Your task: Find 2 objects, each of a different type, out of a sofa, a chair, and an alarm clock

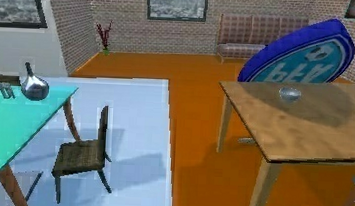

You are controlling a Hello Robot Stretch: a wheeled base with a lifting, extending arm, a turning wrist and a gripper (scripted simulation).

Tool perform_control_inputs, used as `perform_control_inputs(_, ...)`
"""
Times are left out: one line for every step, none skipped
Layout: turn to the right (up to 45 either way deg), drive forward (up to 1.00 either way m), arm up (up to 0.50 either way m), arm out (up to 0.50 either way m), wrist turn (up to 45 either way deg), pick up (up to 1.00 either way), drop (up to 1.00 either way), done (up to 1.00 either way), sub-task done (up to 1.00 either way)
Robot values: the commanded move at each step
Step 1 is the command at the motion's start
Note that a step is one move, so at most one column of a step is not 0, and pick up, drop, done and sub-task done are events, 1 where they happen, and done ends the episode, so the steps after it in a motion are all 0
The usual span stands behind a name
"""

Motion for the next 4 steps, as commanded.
perform_control_inputs(0.0, 0.05, 0.0, 0.0, 0.0, 0.0, 0.0, 0.0, 0.0)
perform_control_inputs(-45.0, 0.0, 0.0, 0.0, 0.0, 0.0, 0.0, 0.0, 0.0)
perform_control_inputs(-9.0, 0.0, 0.0, 0.0, 0.0, 0.0, 0.0, 0.0, 0.0)
perform_control_inputs(0.0, 0.45, 0.0, 0.0, 0.0, 0.0, 0.0, 0.0, 0.0)
